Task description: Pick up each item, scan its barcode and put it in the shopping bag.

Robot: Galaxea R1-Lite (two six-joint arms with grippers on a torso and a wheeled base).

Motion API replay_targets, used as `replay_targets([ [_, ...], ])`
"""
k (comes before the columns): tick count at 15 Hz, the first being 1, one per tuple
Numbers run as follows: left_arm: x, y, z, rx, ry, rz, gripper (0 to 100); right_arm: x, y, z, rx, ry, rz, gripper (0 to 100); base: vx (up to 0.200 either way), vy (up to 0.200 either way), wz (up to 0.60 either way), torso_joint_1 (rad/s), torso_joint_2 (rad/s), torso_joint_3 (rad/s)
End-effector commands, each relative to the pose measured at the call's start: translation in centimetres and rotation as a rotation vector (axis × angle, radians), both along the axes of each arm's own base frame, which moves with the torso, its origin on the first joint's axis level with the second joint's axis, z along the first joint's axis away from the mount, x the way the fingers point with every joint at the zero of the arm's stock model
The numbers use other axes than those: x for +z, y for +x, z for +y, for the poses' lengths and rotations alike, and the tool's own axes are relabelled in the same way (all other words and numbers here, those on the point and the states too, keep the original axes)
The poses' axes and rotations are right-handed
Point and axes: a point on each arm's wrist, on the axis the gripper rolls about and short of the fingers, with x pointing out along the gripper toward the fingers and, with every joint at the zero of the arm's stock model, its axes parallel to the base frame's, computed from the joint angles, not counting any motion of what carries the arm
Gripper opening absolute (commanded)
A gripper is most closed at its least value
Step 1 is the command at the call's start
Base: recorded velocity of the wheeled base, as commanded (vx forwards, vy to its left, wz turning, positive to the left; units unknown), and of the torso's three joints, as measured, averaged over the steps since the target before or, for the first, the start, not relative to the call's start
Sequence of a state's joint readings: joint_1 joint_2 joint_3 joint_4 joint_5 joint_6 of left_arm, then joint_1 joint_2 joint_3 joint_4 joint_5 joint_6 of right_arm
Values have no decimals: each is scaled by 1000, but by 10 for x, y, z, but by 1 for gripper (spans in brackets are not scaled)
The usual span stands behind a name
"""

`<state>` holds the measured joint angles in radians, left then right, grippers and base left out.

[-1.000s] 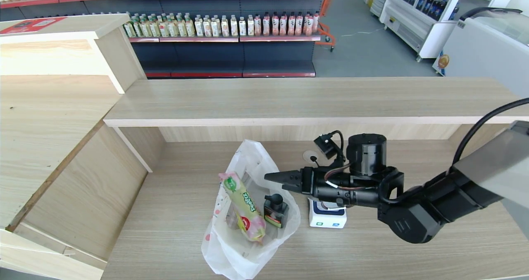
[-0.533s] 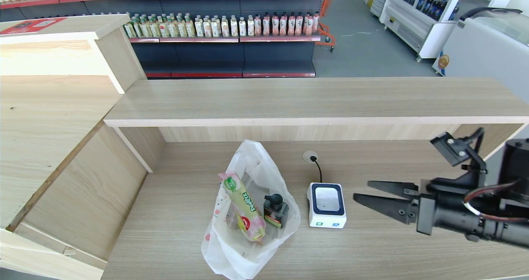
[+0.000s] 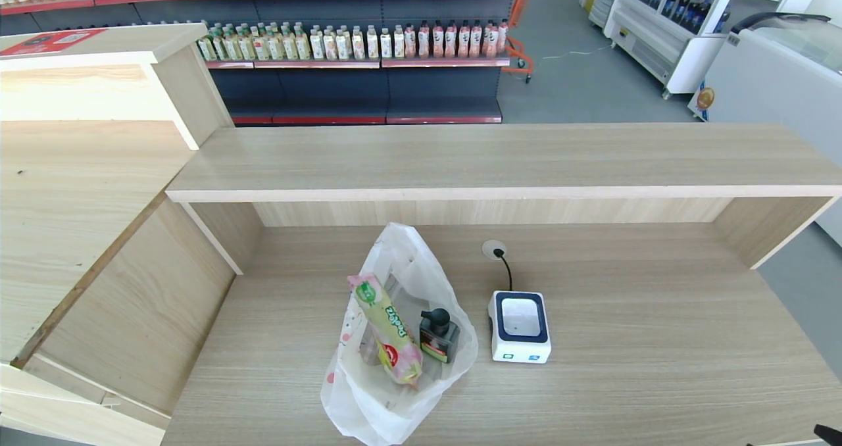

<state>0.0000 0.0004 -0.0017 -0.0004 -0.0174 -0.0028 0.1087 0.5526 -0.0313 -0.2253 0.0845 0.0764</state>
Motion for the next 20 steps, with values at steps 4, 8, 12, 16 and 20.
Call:
replay_targets([
  [4,0,0,0,1,0,0,100,-23,-52,-4,-123,12,-339,100,0,0,0,0,0,0],
  [8,0,0,0,-1,0,-1,100,-29,-54,-5,-192,-83,-324,100,0,0,0,0,0,0],
  [12,0,0,0,-1,0,0,100,-31,-54,-6,-218,-91,-299,100,0,0,0,0,0,0],
  [16,0,0,0,1,0,-1,100,-31,-54,-6,-219,-84,-300,100,0,0,0,0,0,0],
  [20,0,0,0,1,0,-1,100,-31,-54,-6,-218,-92,-300,0,0,0,0,0,0,0],
])
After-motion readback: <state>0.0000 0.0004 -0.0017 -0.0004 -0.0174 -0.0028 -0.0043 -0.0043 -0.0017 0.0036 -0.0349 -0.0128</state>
